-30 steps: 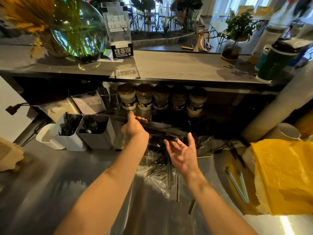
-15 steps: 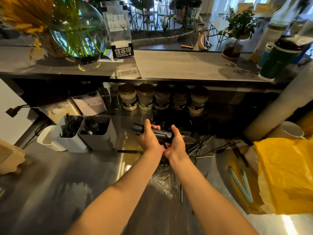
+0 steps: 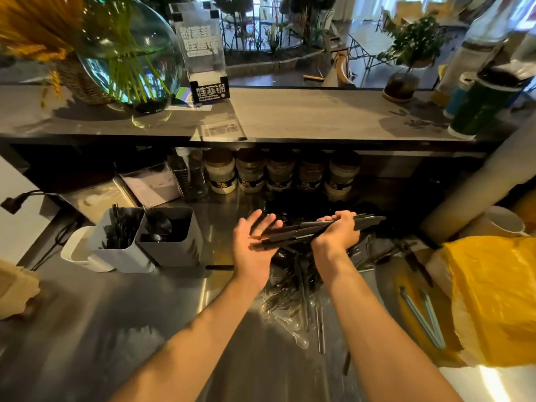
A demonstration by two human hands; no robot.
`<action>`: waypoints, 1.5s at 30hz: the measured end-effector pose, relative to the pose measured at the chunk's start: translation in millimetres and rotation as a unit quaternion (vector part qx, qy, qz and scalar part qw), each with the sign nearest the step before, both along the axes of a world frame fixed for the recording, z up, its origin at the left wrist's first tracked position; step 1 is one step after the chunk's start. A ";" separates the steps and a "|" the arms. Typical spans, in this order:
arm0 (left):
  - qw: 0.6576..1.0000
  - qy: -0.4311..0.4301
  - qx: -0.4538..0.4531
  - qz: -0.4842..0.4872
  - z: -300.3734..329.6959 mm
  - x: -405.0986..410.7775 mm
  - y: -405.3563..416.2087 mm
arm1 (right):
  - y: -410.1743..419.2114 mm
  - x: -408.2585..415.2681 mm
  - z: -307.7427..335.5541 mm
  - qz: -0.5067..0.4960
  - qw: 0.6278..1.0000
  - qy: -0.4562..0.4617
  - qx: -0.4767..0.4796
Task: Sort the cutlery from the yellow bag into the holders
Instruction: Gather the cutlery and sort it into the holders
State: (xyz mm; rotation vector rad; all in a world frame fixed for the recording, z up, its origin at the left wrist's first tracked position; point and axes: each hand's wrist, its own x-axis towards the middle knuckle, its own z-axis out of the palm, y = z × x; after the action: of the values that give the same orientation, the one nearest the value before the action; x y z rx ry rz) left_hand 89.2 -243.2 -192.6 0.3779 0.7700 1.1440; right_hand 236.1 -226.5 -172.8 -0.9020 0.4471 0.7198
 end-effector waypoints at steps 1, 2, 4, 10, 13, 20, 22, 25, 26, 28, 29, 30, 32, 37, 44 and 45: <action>1.000 0.003 -0.015 -0.009 0.9 -4.4 8.6 | 1.2 0.2 2.1 -0.002 1.000 -0.017 0.014; 0.999 0.024 -0.024 -0.027 2.6 -5.8 14.4 | 2.2 -3.4 4.2 0.003 0.999 -0.036 0.025; 0.993 0.092 -0.025 -0.071 5.4 -1.0 17.9 | 3.9 -17.5 11.0 0.023 0.996 -0.070 0.047; 0.983 0.164 -0.059 -0.051 -4.3 3.1 23.3 | 11.1 -56.4 10.9 0.073 0.988 -0.121 0.065; 0.982 0.166 -0.072 -0.056 -11.6 1.2 27.7 | 12.9 -73.4 8.7 0.120 0.983 -0.125 0.063; 0.972 0.158 -0.064 -0.159 -21.6 -34.2 44.7 | 19.8 -71.6 0.5 0.302 0.926 -0.219 0.066; 0.977 0.155 -0.037 -0.140 -15.6 -43.6 60.3 | 17.7 -71.9 -1.2 0.412 0.878 -0.225 0.092; 0.984 0.129 0.056 -0.113 11.3 -54.0 87.0 | 10.7 -79.9 -3.0 0.563 0.780 -0.256 0.096; 0.980 0.128 0.105 -0.112 21.7 -58.4 96.6 | 8.2 -83.5 -4.0 0.598 0.752 -0.263 0.089; 0.967 0.141 0.181 -0.114 44.0 -65.1 114.7 | 2.9 -88.4 -6.3 0.652 0.707 -0.268 0.053; 0.960 0.151 0.206 -0.119 54.9 -69.4 122.3 | 1.1 -90.6 -7.6 0.672 0.689 -0.269 0.032; 0.951 0.163 0.228 -0.131 62.8 -73.8 128.6 | -0.2 -92.3 -8.4 0.686 0.677 -0.266 0.015; 0.921 0.203 0.275 -0.187 70.6 -75.5 136.0 | -0.8 -94.0 -7.3 0.695 0.670 -0.259 0.006; 0.819 0.313 0.317 -0.362 44.1 -58.9 115.1 | 9.4 -102.1 1.0 0.659 0.688 -0.303 0.004; 0.926 0.226 0.146 -0.265 14.1 -61.3 111.8 | 11.5 -89.6 1.2 0.600 0.755 -0.266 -0.006; 0.944 0.212 0.095 -0.233 9.0 -58.7 105.6 | 14.8 -87.6 2.8 0.561 0.788 -0.255 0.013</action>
State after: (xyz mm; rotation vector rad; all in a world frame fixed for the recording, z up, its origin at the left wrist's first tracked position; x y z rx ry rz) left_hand 30.5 -137.6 -183.6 0.9385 0.8840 0.6924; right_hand 148.5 -211.7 -170.0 -1.2651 -0.6842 1.4859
